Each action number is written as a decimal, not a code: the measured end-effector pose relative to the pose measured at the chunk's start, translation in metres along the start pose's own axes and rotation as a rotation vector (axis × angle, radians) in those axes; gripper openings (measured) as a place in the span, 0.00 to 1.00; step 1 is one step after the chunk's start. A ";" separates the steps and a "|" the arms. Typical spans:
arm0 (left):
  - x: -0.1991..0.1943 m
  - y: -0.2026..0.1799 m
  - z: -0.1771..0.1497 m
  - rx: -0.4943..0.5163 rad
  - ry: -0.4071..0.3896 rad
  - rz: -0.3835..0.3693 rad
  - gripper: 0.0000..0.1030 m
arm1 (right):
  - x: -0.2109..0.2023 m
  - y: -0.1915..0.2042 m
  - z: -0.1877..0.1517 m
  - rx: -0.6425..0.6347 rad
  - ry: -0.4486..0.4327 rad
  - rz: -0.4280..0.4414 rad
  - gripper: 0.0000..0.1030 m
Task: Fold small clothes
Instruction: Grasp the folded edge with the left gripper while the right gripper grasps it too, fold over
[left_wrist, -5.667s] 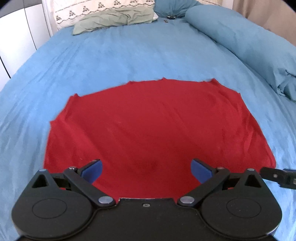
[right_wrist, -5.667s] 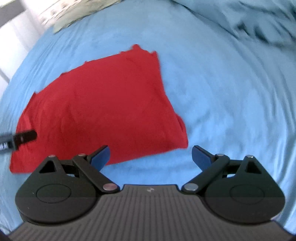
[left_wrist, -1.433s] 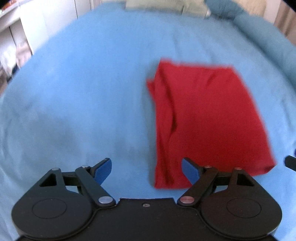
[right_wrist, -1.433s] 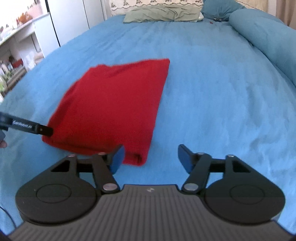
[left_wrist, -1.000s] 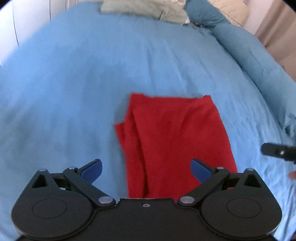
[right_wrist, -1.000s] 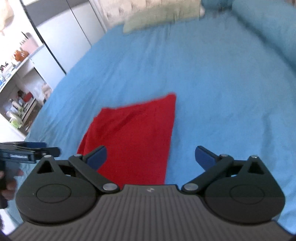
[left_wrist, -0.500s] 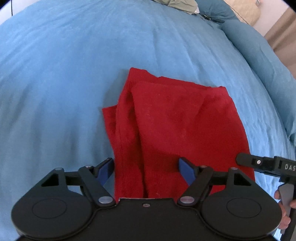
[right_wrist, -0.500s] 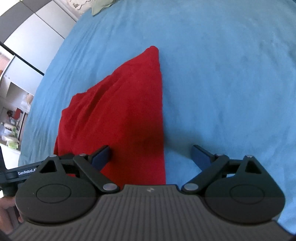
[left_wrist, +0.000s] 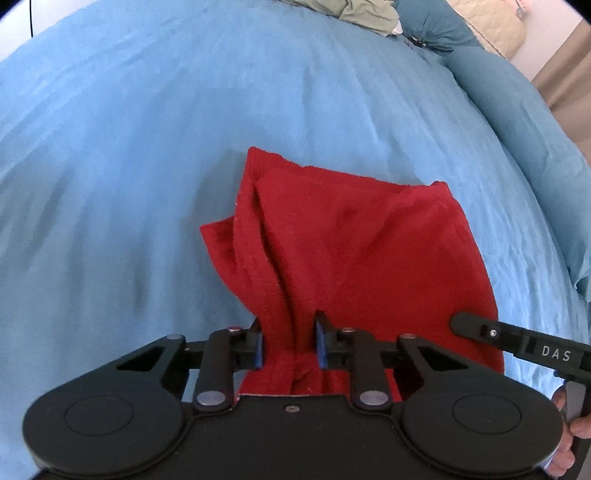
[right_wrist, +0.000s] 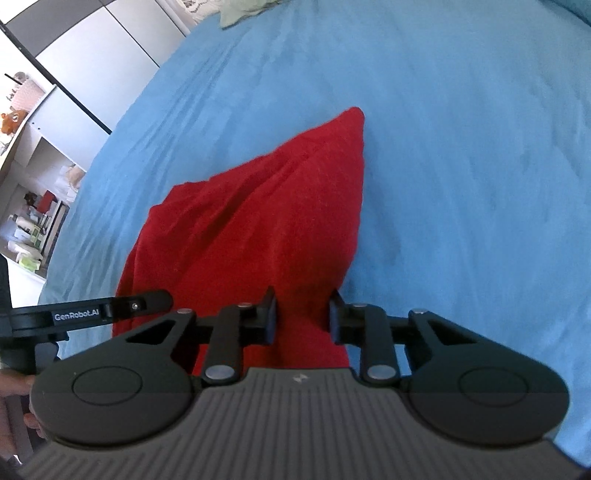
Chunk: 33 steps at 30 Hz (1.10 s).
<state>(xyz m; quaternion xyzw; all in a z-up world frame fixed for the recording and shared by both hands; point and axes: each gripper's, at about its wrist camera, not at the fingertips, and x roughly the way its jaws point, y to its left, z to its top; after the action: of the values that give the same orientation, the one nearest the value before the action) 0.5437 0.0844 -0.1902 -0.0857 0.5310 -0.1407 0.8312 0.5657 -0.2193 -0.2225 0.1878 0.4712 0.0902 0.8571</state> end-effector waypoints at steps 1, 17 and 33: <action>-0.003 -0.002 0.000 0.000 -0.006 0.003 0.25 | -0.003 0.001 0.001 -0.001 -0.005 0.004 0.39; -0.095 -0.074 -0.035 0.024 -0.101 -0.067 0.17 | -0.110 -0.003 -0.005 -0.022 -0.077 0.116 0.37; -0.048 -0.123 -0.134 0.065 -0.041 0.034 0.19 | -0.145 -0.094 -0.105 0.067 0.008 0.017 0.38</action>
<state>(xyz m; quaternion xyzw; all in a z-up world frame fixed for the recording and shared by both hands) 0.3859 -0.0156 -0.1694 -0.0522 0.5104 -0.1419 0.8465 0.3975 -0.3280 -0.1991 0.2200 0.4758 0.0825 0.8476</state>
